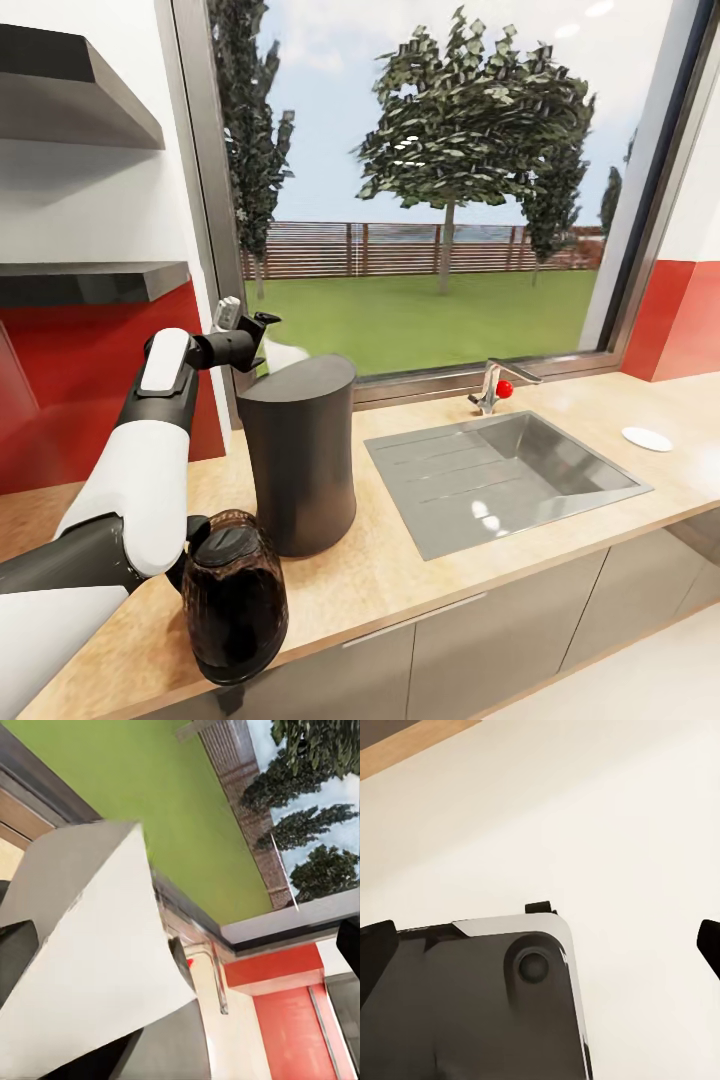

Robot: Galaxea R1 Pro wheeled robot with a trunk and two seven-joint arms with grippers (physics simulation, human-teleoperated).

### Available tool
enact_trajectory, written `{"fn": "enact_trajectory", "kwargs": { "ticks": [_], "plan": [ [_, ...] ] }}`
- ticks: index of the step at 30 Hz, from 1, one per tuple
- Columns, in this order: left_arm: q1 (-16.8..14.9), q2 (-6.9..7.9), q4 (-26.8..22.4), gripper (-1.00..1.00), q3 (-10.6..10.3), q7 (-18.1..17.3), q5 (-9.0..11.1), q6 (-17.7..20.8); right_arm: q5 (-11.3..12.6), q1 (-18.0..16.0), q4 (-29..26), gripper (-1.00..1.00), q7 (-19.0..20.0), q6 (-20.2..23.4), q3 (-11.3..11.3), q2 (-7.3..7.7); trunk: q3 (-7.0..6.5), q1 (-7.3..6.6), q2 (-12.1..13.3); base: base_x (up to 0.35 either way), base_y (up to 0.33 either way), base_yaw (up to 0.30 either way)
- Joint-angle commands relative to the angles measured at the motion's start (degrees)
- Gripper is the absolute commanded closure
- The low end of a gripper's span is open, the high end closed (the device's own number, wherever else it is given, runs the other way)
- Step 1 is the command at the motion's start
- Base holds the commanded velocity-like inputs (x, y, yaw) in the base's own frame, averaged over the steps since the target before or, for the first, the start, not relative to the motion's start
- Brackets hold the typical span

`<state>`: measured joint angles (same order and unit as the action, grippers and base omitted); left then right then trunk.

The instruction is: Set up a coffee station on the kitchen countertop: keep the coffee maker on the countertop, move the bottle of coffee from the kitchen shelf to the counter next to the coffee maker, place a paper coffee filter on top of the coffee maker, put the saucer next to the coffee maker with the coffee cup on the saucer, and place the electric kettle next to the coffee maker.

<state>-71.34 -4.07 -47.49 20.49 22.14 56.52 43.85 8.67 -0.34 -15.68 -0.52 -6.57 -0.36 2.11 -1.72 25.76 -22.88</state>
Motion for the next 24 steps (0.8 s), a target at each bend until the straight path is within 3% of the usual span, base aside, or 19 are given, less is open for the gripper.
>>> {"fn": "enact_trajectory", "kwargs": {
  "ticks": [1,24],
  "plan": [
    [-0.03,-0.06,-0.08,-1.00,0.24,0.54,0.60,0.18,0.38,-0.01,0.04,-1.00,0.00,-0.19,-0.01,0.00,0.03,0.02,-0.04,0.000,0.000,0.000],
    [-0.03,0.61,-0.15,-1.00,0.61,0.46,0.65,0.21,0.39,-0.01,0.04,-1.00,0.00,-0.20,0.00,0.00,0.03,0.02,-0.04,0.000,0.000,0.000]
  ]
}}
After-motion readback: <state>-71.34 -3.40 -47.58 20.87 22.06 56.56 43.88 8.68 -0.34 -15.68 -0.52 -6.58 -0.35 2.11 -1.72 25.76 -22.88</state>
